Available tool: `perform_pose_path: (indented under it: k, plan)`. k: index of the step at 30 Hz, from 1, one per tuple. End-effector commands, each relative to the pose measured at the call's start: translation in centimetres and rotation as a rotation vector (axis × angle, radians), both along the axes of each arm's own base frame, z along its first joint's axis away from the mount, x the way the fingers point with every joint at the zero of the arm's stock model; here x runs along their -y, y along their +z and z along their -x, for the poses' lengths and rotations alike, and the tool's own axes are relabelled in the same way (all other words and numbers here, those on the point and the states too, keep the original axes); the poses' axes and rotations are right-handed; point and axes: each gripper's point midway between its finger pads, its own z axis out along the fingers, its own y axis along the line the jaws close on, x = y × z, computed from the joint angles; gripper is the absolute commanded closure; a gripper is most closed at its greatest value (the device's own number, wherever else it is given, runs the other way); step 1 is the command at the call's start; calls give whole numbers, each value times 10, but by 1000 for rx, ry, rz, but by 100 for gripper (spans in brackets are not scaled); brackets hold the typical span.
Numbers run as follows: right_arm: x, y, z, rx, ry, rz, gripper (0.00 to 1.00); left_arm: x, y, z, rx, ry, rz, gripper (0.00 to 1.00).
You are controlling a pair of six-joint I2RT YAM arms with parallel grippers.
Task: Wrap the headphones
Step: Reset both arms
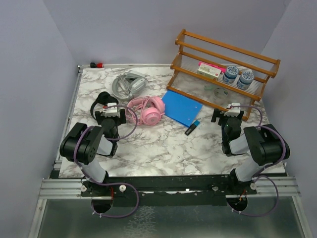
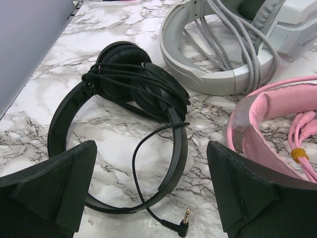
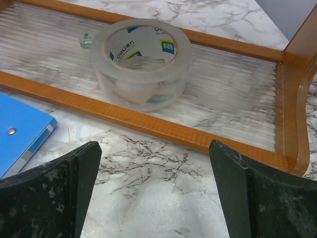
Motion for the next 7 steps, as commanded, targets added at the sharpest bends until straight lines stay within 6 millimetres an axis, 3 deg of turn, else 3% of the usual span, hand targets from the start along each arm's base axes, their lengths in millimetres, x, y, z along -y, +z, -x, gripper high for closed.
perform_pose_path:
  k: [1, 7]
  plan:
    - [6, 9, -3, 35, -29, 10, 0, -5, 1, 0, 5, 30, 14, 1]
    - [7, 9, -3, 35, -30, 10, 0, -5, -1, -4, -11, 9, 25, 1]
